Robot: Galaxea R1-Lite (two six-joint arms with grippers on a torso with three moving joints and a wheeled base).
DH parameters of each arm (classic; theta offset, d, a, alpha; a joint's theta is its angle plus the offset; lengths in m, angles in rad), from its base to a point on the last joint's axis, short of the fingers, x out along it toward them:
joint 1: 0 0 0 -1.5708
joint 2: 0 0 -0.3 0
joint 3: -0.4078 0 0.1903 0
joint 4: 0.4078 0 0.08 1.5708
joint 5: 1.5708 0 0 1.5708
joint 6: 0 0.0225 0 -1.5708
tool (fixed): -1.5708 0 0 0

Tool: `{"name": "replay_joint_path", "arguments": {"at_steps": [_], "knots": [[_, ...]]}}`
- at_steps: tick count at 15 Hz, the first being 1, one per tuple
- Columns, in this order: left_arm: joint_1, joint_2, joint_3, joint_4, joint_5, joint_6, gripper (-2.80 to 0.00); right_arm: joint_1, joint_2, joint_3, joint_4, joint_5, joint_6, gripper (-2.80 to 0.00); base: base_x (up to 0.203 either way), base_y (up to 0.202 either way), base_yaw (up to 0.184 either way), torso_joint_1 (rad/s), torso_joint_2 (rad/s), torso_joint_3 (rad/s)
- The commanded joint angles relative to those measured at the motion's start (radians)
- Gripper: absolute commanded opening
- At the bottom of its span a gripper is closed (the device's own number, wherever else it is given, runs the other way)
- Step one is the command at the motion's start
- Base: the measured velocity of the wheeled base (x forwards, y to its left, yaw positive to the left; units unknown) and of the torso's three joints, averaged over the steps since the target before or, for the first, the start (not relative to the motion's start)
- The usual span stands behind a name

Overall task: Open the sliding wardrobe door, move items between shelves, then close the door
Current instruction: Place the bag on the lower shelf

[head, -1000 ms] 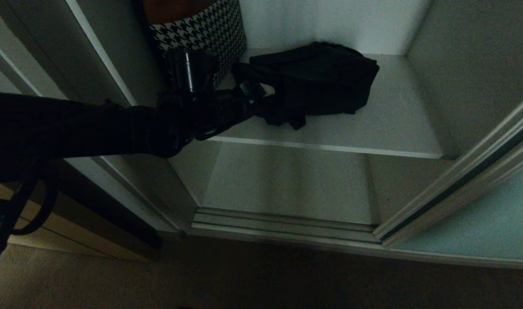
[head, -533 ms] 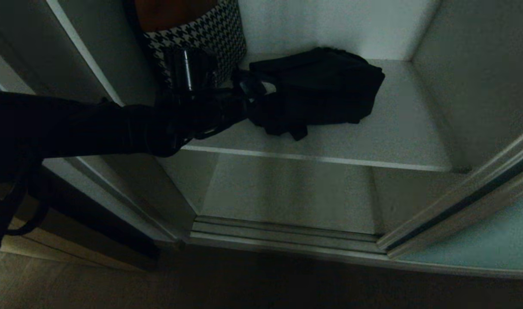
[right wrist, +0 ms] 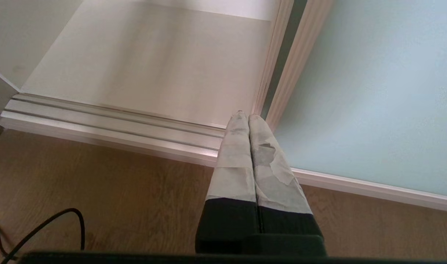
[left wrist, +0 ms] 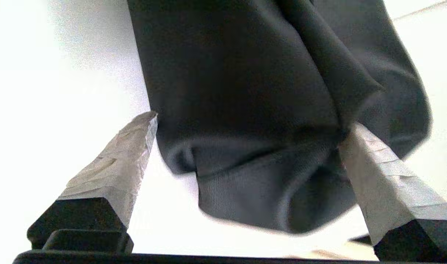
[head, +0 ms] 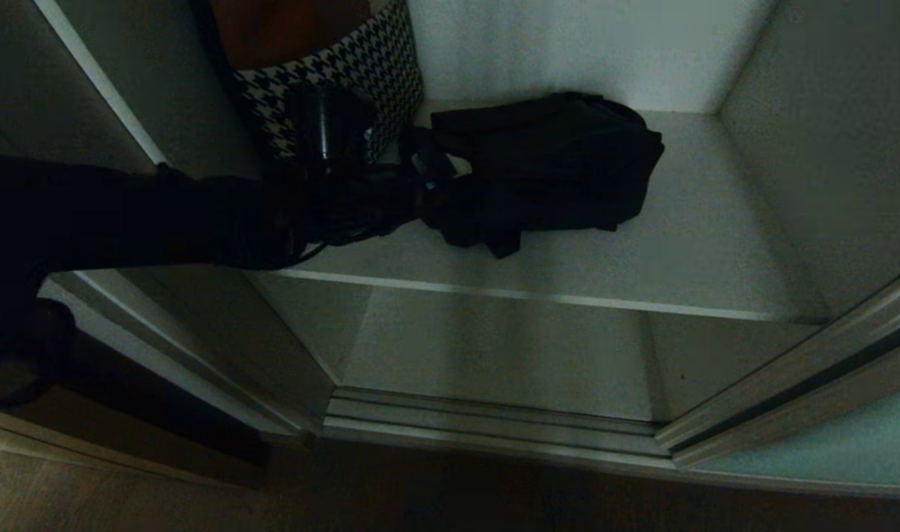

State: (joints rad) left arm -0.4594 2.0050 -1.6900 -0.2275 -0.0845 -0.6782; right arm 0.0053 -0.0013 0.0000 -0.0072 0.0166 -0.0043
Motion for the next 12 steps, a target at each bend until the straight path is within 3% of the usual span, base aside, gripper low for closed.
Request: {"name": "replay_joint_path", "arguments": {"at_steps": [1,5,7,12], "knots": [[-0.002,-0.058,0.003,0.01,0.0,0.001,0.0,0.001,-0.002,0.0,0.0,0.0,0.0,-2.8,0.0,0.0,0.0,0.0,0.0,0.0],[-0.01,-0.161,0.01,-0.01,-0.033,-0.002,0.0,0.001,-0.003,0.0,0.0,0.0,0.0,-2.8,0.0,0.0,0.0,0.0,0.0,0.0],[-0.008,-0.136,0.0,-0.01,-0.068,-0.011,0.0,0.001,-0.003,0.0,0.0,0.0,0.0,-2.8,0.0,0.0,0.0,0.0,0.0,0.0],[0.003,-0.043,0.0,-0.016,-0.073,-0.094,0.0,0.001,-0.003,0.0,0.0,0.0,0.0,-2.8,0.0,0.0,0.0,0.0,0.0,0.0]]}}
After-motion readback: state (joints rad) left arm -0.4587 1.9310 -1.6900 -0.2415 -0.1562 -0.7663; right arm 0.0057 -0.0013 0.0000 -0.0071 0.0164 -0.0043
